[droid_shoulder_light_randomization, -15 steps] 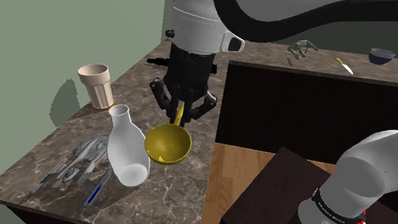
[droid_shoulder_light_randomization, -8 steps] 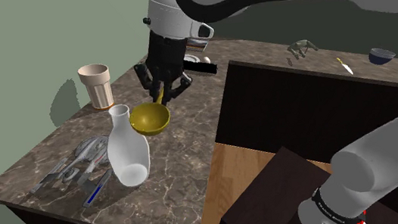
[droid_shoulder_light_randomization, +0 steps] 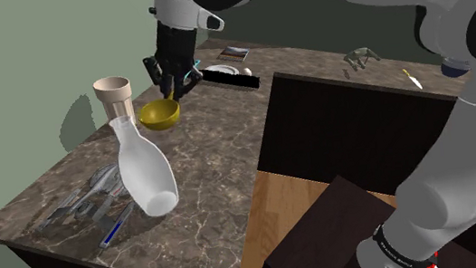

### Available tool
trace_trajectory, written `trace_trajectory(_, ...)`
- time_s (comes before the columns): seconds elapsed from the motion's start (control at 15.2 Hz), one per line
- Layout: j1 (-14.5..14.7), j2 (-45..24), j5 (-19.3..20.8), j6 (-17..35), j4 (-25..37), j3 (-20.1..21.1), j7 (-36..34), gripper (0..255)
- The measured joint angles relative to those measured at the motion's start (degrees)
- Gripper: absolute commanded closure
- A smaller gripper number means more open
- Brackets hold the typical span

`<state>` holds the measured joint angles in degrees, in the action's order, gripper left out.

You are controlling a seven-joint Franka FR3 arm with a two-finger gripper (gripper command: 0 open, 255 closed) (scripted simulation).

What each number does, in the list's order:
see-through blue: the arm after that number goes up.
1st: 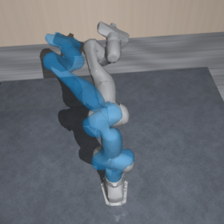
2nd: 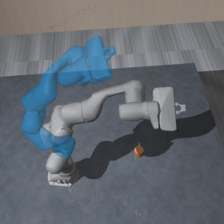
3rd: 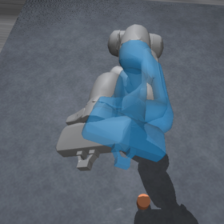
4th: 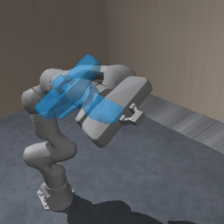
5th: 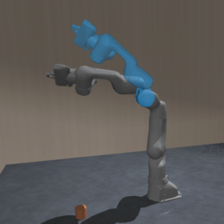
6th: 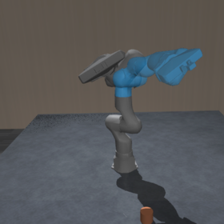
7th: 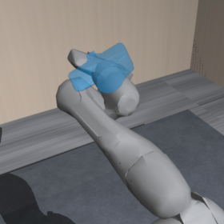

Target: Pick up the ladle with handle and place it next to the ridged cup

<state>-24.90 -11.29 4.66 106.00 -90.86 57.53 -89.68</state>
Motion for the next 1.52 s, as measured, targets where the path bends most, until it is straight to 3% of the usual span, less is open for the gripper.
trace_trajectory(0.33, 8.0, -13.6, 10.4, -5.8, 15.4, -4.1, -1.3, 255)
trace_trajectory(0.66, 20.3, -28.6, 18.9, -15.2, 39.6, -10.0, 1.0, 255)
trace_trajectory(1.52, 14.7, -27.0, 18.2, -4.0, 25.2, -9.3, 0.2, 255)
